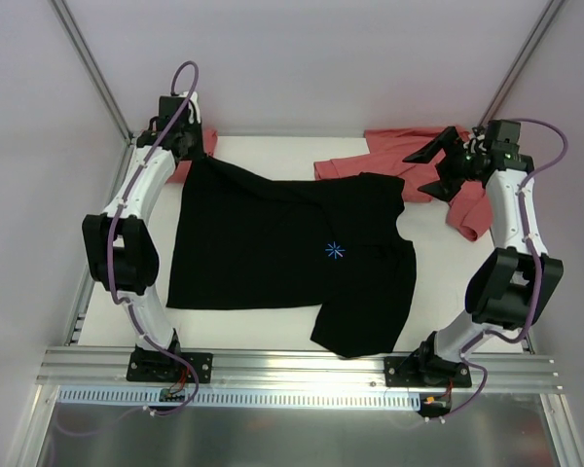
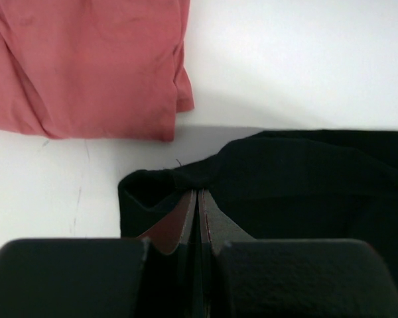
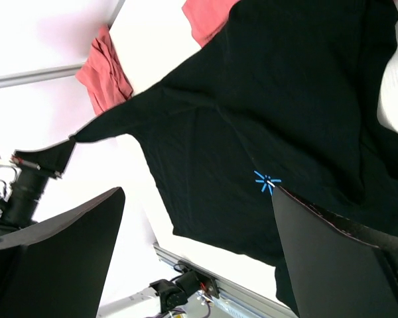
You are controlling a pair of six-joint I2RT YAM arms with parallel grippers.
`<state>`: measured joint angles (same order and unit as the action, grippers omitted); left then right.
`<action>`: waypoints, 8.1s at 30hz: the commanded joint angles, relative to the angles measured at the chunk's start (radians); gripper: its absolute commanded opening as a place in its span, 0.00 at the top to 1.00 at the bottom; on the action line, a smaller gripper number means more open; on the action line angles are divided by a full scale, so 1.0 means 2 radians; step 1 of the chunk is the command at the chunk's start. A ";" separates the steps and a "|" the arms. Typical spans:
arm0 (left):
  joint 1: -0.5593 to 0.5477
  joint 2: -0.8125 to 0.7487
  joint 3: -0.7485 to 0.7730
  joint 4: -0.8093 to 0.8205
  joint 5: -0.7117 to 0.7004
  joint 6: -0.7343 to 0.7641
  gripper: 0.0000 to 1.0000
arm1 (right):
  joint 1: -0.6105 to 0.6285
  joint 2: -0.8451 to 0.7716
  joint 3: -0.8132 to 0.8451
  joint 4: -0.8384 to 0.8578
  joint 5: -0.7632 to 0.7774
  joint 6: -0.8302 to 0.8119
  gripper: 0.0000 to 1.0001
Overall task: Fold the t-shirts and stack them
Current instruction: Fold the flattened tshirt in 1/3 of the way, then grap the side of the flattened tshirt closest away from the robot with both arms
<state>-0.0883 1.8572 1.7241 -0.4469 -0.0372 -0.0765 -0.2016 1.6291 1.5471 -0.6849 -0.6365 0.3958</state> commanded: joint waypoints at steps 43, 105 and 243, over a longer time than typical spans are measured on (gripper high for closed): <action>-0.054 -0.137 -0.271 -0.009 -0.278 -0.061 1.00 | 0.007 0.040 0.039 0.004 -0.032 0.020 0.00; -0.021 -0.142 -0.080 0.094 0.340 -0.151 0.01 | 0.172 -0.087 0.015 -0.093 0.268 -0.199 0.01; -0.105 0.158 -0.002 -0.367 0.029 -0.163 0.01 | 0.276 0.283 0.098 -0.218 0.280 -0.209 0.00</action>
<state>-0.3000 2.1525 1.6756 -1.1183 0.0654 -0.3866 0.3458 2.1555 1.6859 -1.0798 -0.0978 -0.0368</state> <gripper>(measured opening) 0.989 0.993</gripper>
